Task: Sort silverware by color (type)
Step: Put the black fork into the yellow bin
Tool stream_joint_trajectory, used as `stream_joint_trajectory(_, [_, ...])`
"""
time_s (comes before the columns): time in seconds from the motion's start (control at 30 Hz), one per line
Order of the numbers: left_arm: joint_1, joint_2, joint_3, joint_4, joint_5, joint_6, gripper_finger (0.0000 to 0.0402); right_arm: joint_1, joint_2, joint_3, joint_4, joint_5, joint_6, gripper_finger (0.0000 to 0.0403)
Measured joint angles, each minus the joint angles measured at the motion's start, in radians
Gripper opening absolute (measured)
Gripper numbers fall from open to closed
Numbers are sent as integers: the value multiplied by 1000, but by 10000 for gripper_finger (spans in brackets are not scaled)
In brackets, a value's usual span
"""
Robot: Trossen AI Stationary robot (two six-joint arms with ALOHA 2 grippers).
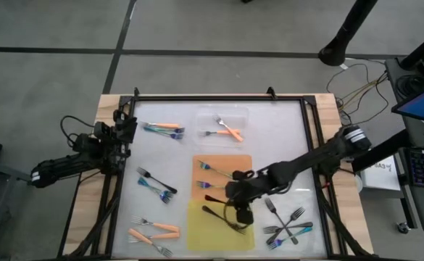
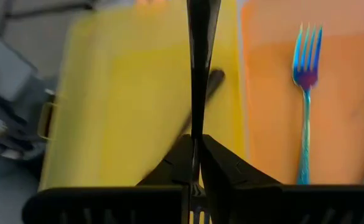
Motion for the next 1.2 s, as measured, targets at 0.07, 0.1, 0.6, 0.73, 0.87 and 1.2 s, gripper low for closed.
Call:
stream_joint_trajectory(0.07, [0, 0, 0, -1, 0, 0, 75, -1, 35, 39, -62, 0, -1, 12])
stream_joint_trajectory(0.1, [0, 0, 0, -2, 0, 0, 75, -1, 50, 52, -77, 0, -1, 13])
stream_joint_trajectory(0.6, [0, 0, 0, -11, 0, 0, 75, 0, 128, 117, -65, -105, 65, 13])
stream_joint_trajectory(0.73, [0, 0, 0, -16, 0, 0, 75, 0, 123, 124, -65, -127, 94, 13])
stream_joint_trajectory(0.87, [0, 0, 0, -17, 0, 0, 75, 0, 122, 138, -62, -157, 99, 13])
stream_joint_trajectory(1.2, [0, 0, 0, -19, 0, 0, 75, -8, 126, 138, -71, -228, 81, 78])
